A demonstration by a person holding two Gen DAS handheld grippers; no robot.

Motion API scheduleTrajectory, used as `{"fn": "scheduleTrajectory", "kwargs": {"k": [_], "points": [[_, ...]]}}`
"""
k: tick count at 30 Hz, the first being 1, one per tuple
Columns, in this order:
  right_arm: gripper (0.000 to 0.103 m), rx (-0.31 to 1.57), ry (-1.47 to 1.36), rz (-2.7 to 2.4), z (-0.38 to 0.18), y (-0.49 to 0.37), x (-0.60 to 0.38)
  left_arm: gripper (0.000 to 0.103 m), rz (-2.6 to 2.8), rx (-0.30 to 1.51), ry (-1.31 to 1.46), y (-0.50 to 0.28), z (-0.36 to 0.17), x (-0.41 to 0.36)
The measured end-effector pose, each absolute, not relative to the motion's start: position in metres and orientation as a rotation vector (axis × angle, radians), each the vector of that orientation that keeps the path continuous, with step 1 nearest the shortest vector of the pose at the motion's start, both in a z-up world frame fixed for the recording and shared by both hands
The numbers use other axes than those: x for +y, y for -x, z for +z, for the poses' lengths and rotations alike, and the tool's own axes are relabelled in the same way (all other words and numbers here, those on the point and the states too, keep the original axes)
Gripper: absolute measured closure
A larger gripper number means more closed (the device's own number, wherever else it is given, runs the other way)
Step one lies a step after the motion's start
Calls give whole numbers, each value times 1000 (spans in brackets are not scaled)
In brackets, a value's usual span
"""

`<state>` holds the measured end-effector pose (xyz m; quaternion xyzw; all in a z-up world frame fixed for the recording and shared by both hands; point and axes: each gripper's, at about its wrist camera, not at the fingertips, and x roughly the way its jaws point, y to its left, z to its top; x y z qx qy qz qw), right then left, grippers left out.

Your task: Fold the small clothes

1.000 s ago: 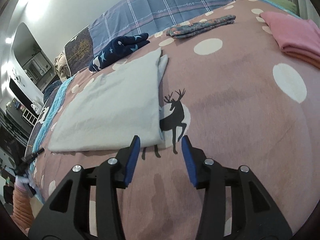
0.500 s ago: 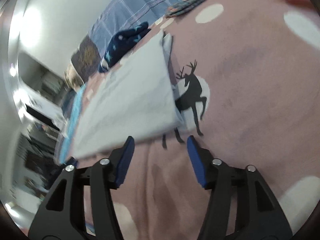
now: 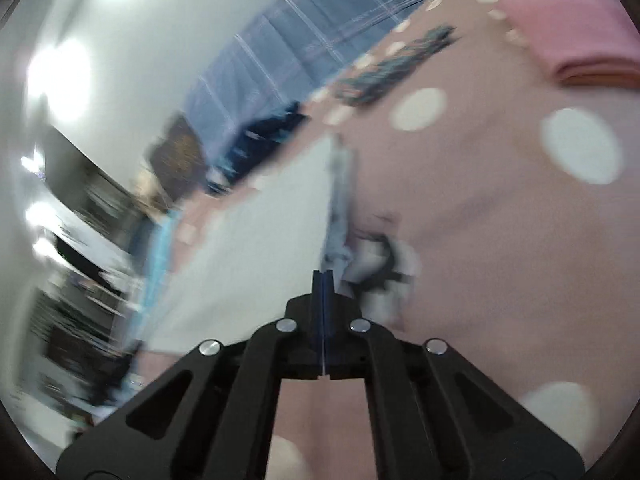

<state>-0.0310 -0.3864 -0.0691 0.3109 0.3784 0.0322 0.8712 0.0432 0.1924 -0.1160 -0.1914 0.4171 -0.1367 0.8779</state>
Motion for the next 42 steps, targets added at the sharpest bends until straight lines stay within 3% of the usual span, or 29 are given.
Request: {"fn": "scheduleTrajectory", "kwargs": {"k": [6, 8, 9, 10, 15, 18, 19, 20, 21, 23, 28, 33, 38, 39, 42], "points": [[100, 862, -792, 106, -112, 36, -399, 100, -144, 850, 435, -34, -128, 222], [86, 848, -798, 186, -105, 31, -387, 91, -204, 835, 441, -29, -117, 215], [63, 843, -805, 210, -103, 28, -381, 77, -235, 840, 454, -27, -113, 210], [52, 843, -820, 234, -103, 26, -374, 67, -281, 850, 484, -26, -112, 204], [52, 823, -945, 213, -125, 7, -359, 64, -355, 954, 572, -38, -143, 176], [51, 767, -996, 160, -126, -13, -358, 65, -349, 882, 680, -53, -156, 181], [68, 761, -998, 136, -128, -21, -357, 86, -331, 862, 741, -60, -158, 187], [87, 776, -1003, 117, -131, -26, -357, 100, -314, 858, 791, -64, -162, 192], [98, 795, -1045, 126, -137, -30, -358, 101, -315, 858, 850, -68, -165, 196], [99, 758, -1060, 146, -130, -28, -361, 102, -345, 810, 922, -62, -157, 203], [100, 610, -917, 204, -70, 14, -367, 102, -371, 774, 747, -28, -111, 189], [100, 750, -856, 110, -95, 27, -373, 101, -317, 866, 618, -11, -128, 180], [98, 832, -843, 58, -128, 37, -376, 87, -180, 865, 527, 3, -136, 197], [89, 821, -820, 42, -123, 38, -376, 83, -143, 844, 487, 5, -130, 199], [82, 741, -660, -71, -95, 46, -378, 74, -90, 775, 417, 9, -111, 210]]}}
